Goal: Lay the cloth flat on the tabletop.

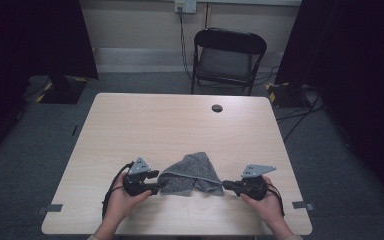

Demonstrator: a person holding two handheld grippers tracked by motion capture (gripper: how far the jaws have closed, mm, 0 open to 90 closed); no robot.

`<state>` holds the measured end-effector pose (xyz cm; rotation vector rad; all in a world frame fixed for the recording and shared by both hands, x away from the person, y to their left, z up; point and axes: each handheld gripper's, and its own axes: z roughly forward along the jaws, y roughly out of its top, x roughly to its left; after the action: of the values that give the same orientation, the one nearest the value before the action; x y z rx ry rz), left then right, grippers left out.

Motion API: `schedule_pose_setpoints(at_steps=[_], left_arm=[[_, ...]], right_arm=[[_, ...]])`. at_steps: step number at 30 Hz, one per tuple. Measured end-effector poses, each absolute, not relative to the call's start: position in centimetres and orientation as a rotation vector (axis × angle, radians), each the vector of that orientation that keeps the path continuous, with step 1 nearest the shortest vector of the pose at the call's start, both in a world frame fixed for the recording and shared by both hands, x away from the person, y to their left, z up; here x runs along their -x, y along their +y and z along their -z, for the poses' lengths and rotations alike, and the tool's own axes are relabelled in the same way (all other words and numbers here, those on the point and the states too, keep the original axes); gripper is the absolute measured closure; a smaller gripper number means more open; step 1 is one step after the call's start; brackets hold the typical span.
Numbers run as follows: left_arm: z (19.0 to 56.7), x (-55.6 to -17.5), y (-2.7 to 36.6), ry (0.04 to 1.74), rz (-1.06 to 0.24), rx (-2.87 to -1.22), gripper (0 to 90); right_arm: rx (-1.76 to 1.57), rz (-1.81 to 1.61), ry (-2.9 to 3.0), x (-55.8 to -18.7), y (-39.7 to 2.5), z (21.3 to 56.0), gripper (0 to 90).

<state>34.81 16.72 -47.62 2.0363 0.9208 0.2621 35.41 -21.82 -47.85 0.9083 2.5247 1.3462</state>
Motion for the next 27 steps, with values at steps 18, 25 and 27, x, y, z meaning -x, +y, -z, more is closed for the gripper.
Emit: schedule_pose_setpoints(at_steps=[18,25,27], left_arm=[[49.1,-35.0,17.1,0.932,-0.185,-2.114,86.8],[47.5,-35.3,17.4,0.921,-0.176,-2.033,90.0],[47.3,-35.4,17.5,0.915,-0.176,-2.035,90.0]], right_arm=[[-0.926,-1.35,2.501,-35.5,-21.7,48.0,89.8],[-0.968,-1.375,2.476,-35.6,-22.3,47.8,89.8],[-0.962,-1.382,2.472,-35.6,-22.3,47.5,89.8]])
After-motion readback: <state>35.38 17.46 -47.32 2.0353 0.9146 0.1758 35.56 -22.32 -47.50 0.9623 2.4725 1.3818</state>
